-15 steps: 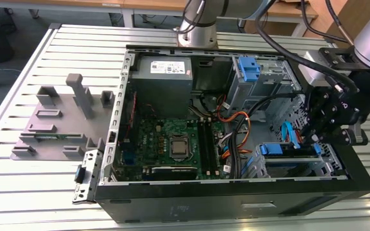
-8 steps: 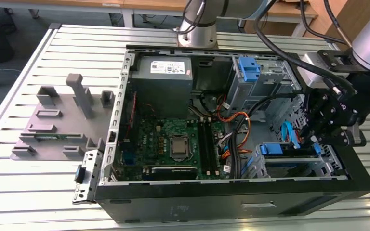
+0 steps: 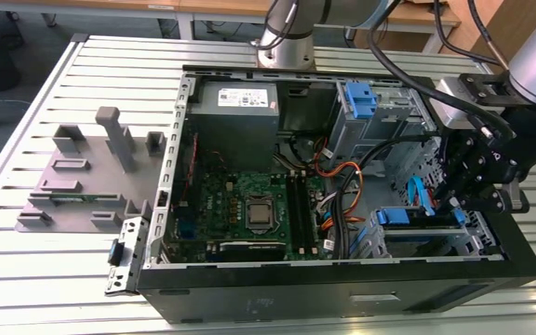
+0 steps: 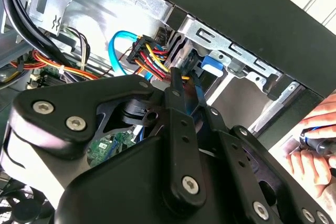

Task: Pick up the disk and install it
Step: 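Insert the second disk wire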

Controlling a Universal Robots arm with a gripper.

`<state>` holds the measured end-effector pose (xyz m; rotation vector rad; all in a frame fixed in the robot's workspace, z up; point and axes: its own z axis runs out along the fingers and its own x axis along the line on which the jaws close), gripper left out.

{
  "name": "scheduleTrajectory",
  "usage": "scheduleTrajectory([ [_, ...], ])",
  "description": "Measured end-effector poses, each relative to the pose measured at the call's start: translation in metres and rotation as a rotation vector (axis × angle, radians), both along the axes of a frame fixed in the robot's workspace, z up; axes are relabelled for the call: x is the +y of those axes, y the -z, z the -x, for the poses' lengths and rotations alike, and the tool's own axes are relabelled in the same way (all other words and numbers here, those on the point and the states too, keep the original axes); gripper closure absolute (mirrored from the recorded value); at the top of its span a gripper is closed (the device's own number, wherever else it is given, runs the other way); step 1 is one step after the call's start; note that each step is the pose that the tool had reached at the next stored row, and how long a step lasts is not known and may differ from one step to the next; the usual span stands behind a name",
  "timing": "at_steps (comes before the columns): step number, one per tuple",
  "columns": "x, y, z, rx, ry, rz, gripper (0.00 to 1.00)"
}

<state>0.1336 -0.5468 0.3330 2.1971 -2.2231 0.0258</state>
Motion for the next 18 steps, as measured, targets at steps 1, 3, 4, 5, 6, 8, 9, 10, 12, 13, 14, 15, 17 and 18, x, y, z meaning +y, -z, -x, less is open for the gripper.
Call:
scheduleTrajectory([
  [1, 0.0000, 0.0000, 0.0000, 0.0000, 0.000, -0.0001, 0.76],
  [3, 0.0000, 0.0002, 0.0000, 0.0000, 0.000, -0.0003, 0.76],
  [4, 0.0000, 0.0001, 0.0000, 0.0000, 0.000, -0.0006, 0.76],
  [5, 0.0000, -0.0005, 0.0000, 0.0001, 0.000, -0.0010, 0.76],
  [6, 0.0000, -0.0017, 0.0000, 0.0001, 0.000, -0.0012, 0.76],
  [8, 0.0000, -0.0052, 0.0000, 0.0000, 0.000, -0.0005, 0.76],
  [9, 0.0000, -0.0066, 0.0000, 0.0000, 0.000, -0.0007, 0.76],
  [10, 0.0000, -0.0080, 0.0000, 0.0000, 0.000, -0.0006, 0.76],
  [12, 0.0000, -0.0107, 0.0000, 0.0001, 0.000, -0.0005, 0.76],
  [13, 0.0000, -0.0123, 0.0000, 0.0000, 0.000, -0.0005, 0.76],
  [14, 0.0000, -0.0137, 0.0000, 0.0000, 0.000, -0.0005, 0.76],
  [15, 0.0000, -0.0149, 0.0000, 0.0000, 0.000, -0.0004, 0.76],
  [17, 0.0000, -0.0154, 0.0000, 0.0000, 0.000, -0.0008, 0.76],
  [18, 0.0000, -0.0155, 0.0000, 0.0000, 0.000, -0.0008, 0.76],
])
